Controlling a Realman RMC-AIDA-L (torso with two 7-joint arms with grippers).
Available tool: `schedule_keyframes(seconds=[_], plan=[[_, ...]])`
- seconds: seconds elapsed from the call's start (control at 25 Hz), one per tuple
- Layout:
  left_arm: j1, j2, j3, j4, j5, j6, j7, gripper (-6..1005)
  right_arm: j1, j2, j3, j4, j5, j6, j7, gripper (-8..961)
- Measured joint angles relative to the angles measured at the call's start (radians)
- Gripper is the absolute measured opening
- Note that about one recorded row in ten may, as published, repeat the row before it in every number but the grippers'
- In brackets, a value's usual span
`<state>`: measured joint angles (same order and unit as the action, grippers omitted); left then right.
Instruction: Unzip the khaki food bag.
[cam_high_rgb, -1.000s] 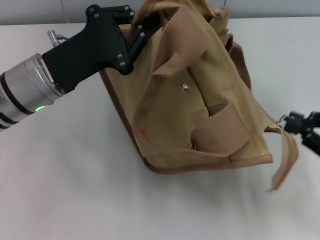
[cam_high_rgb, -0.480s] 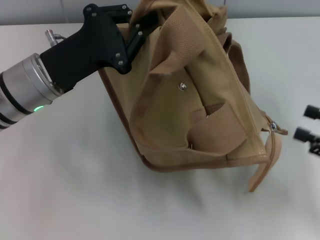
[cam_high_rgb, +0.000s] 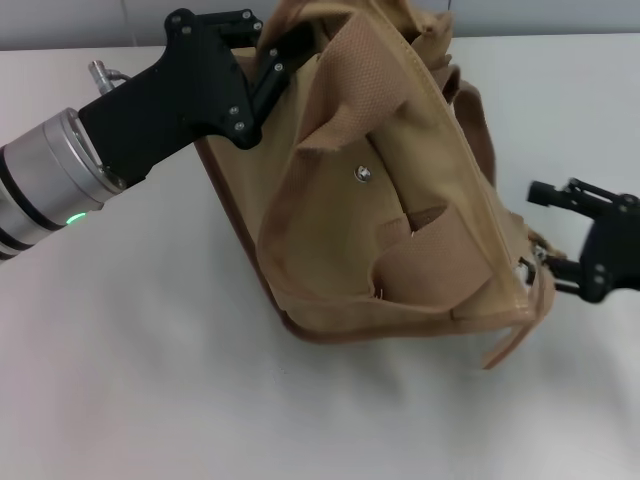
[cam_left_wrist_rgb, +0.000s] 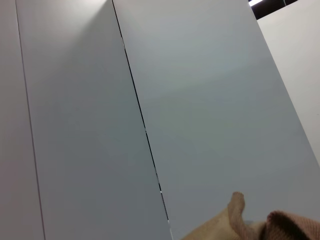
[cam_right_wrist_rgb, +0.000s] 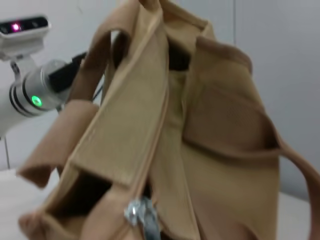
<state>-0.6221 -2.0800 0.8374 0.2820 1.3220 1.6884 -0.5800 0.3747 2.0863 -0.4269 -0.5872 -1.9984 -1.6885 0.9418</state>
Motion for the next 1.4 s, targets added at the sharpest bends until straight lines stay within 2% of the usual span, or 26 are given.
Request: schedule_keyframes(seconds=[0.04,0.12,0.16,0.2,0.24,0.32,0.36,0.44,0.68,0.76,0.8,0.92,0.96,1.16,1.24,1.28,1.36,1.4], plan=[[0.0,0.0,0.0,-0.002,0.0,0.0,0.0,62,0.03,0.001,0.0,0.04,0.008,0.039,-0.023,723],[0.0,0.0,0.001,-0.004,-0.001,0.0,0.0,64,0.045,0.002,0.0,0.065,0.017,0.063,-0.045,769],[0.0,0.0,0.003,-0.005,-0.001,0.001,0.0,65,0.067,0.002,0.005,0.121,0.071,0.098,-0.114,792],[0.0,0.0,0.003,-0.005,-0.001,0.001,0.0,65,0.067,0.002,0.005,0.121,0.071,0.098,-0.114,771],[0.0,0.0,0.005,-0.008,-0.001,0.002,0.0,66,0.072,0.002,0.004,0.177,0.182,0.108,-0.213,750],[0.001,0.0,0.007,-0.022,-0.002,0.002,0.0,68,0.071,0.002,0.002,0.196,0.233,0.106,-0.255,707],[0.002,0.0,0.014,-0.053,-0.002,0.002,0.001,69,0.069,0.0,-0.001,0.209,0.328,0.095,-0.289,662],[0.004,0.0,0.025,-0.082,-0.002,0.003,0.009,70,0.074,-0.003,0.0,0.194,0.372,0.091,-0.26,571],[0.005,0.0,0.035,-0.209,0.0,-0.002,0.063,75,0.107,-0.005,0.001,0.1,0.388,0.12,-0.127,316],[0.01,0.0,0.036,-0.28,0.013,-0.004,0.127,76,0.133,-0.006,-0.004,0.083,0.385,0.173,-0.054,234],[0.019,0.0,0.035,-0.326,0.023,-0.001,0.176,77,0.148,-0.007,-0.015,0.085,0.376,0.217,-0.001,229],[0.026,0.0,0.031,-0.348,0.025,0.001,0.192,79,0.151,-0.006,-0.021,0.086,0.374,0.242,0.014,214],[0.047,0.0,0.015,-0.37,0.029,0.009,0.213,80,0.152,-0.002,-0.035,0.088,0.374,0.287,0.025,209],[0.09,0.0,0.0,-0.36,0.03,0.037,0.225,84,0.137,-0.002,-0.048,0.092,0.393,0.308,0.022,183],[0.096,0.0,-0.003,-0.354,0.029,0.039,0.224,85,0.112,-0.003,-0.033,0.09,0.456,0.281,0.022,248],[0.109,0.0,-0.01,-0.34,0.029,0.049,0.225,125,0.112,-0.003,-0.033,0.09,0.456,0.281,0.022,280],[0.158,0.002,-0.052,-0.284,0.028,0.108,0.22,206,0.052,-0.005,-0.027,0.096,0.617,0.202,0.022,345],[0.158,0.002,-0.052,-0.284,0.028,0.108,0.22,246,0.052,-0.005,-0.027,0.096,0.617,0.202,0.022,391]])
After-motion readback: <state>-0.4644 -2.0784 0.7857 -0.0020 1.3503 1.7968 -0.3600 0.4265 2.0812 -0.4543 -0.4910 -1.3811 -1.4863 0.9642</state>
